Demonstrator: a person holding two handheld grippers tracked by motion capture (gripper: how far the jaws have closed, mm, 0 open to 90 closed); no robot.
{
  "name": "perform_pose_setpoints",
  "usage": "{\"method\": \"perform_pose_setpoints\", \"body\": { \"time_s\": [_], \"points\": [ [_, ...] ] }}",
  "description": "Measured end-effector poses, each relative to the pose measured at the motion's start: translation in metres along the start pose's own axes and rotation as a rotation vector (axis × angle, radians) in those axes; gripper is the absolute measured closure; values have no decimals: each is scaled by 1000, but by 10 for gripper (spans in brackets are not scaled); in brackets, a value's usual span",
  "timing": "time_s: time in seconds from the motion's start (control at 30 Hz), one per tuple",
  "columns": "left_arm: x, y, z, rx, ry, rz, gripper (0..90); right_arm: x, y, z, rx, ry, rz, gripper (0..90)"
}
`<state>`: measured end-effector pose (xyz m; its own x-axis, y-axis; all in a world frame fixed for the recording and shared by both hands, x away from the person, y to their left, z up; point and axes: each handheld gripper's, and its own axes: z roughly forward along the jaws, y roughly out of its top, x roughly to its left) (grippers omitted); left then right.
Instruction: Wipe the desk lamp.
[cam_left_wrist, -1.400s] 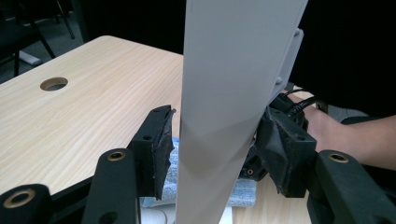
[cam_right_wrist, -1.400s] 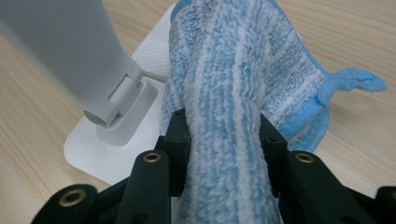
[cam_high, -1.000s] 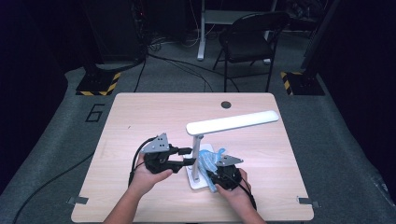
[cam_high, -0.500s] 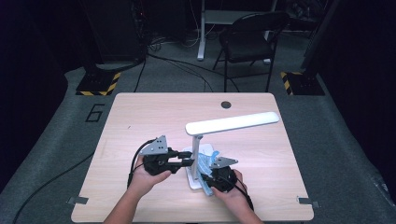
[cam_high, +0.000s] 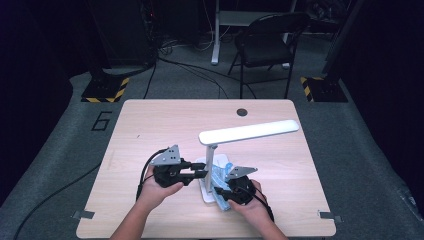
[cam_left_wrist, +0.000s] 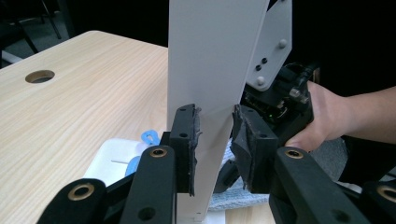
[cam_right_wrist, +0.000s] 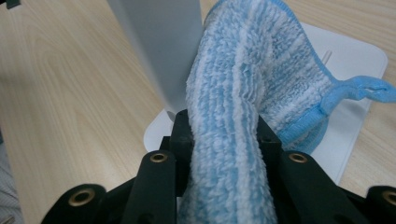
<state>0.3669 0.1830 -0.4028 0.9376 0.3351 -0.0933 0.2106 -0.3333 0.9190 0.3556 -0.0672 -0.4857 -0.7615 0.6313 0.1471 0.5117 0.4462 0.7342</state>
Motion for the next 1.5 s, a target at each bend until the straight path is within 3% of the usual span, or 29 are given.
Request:
{"method": "perform_pose_setpoints", "body": {
  "time_s": [0.2,0.3,0.37,0.4,0.53,0.6,0.97,1.17,1.3,1.37,1.5],
  "points": [
    [0,0,0,9,1,-1,704,6,6,-3,-24,1,-7,688],
    [0,-1,1,13,-2,1,703,7,7,-5,-10,7,-11,689],
    [0,-1,2,16,1,4,695,9,9,-7,-25,11,10,689],
    [0,-1,2,22,4,4,695,8,10,-10,-7,20,-14,689],
    [1,-1,3,27,-1,3,701,10,13,-14,-17,22,-13,689],
    [1,-1,3,25,-2,1,701,12,16,-16,-35,2,-26,689],
    [1,-3,1,26,-1,-10,693,16,30,-33,-45,16,-40,689],
    [1,-6,3,57,1,-19,693,21,41,-43,-58,-2,-81,688],
    [3,-11,6,81,3,-26,696,22,47,-52,-65,26,-73,688],
    [4,-15,8,94,2,-32,699,23,50,-56,-70,2,-89,687],
    [5,-21,12,105,-5,-41,701,26,53,-59,-75,7,-84,687]
  ]
}}
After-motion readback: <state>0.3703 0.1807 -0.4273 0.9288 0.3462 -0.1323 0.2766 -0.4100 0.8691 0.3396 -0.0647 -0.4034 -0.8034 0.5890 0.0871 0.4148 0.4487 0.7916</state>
